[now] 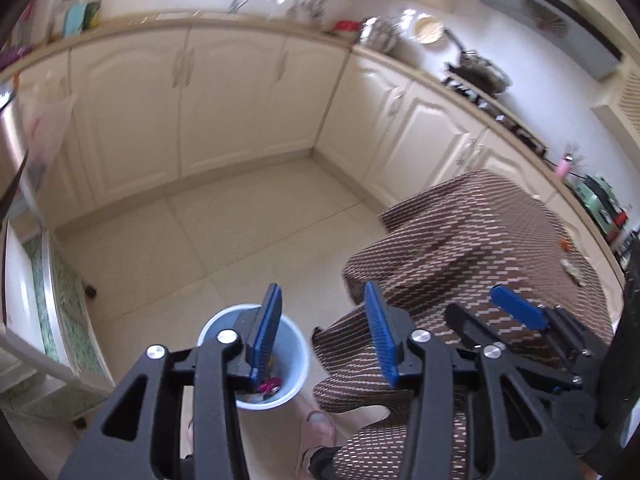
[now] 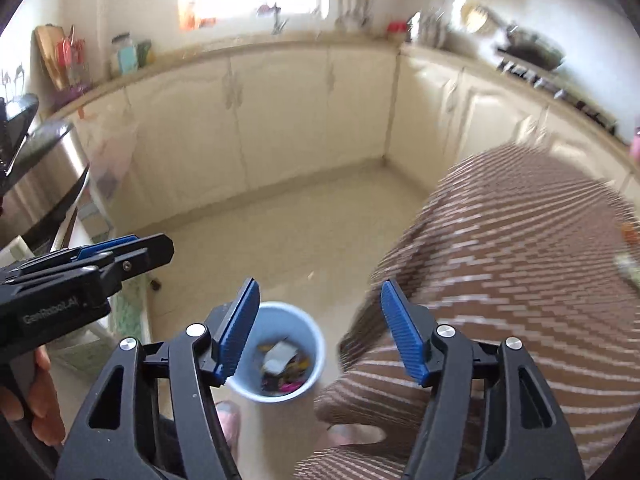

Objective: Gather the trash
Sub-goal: 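Move both open grippers back over the silver wrapper and orange piece, then grasp the silver wrapper with the left gripper while the right grasps the orange piece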

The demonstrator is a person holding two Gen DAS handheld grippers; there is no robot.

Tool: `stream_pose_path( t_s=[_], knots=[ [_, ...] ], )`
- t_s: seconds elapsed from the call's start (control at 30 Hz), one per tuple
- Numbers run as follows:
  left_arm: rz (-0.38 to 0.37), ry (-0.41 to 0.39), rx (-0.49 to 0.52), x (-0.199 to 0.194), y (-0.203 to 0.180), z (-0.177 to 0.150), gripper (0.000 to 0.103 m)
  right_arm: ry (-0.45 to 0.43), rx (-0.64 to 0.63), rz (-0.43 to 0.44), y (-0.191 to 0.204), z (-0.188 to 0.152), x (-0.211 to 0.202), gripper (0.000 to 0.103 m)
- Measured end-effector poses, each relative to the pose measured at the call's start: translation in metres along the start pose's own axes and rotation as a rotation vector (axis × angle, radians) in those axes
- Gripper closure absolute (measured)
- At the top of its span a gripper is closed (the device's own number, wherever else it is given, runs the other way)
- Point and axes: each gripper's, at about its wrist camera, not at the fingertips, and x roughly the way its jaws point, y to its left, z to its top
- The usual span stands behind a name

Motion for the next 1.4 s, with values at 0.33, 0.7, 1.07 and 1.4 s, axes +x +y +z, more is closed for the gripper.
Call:
stream_pose_path(
  t_s=[0.33, 0.7, 1.07, 1.4],
  knots=[
    [-0.165, -0.026, 0.214, -0.028, -0.134, 0.003, 0.053, -0.128, 0.141, -0.151, -0.104, -0.019, -0.102, 0.035],
    [-0.334, 0.084, 0.432, 0.012, -0.279, -0.014, 0.042, -0.131, 0.349, -0.341, -0.236, -0.056, -0.143, 0.033],
    [-0.328, 0.158, 0.462, 0.079, -0.376, 0.0, 0.039, -0.091, 0.431, -0.39, -0.315, -0.071, -0.14, 0.032],
    [-0.292, 0.314, 0.284, 0.141, -0.416, 0.005, 0.039, -0.06, 0.405, -0.393, -0.351, -0.056, -0.122, 0.03]
  ],
)
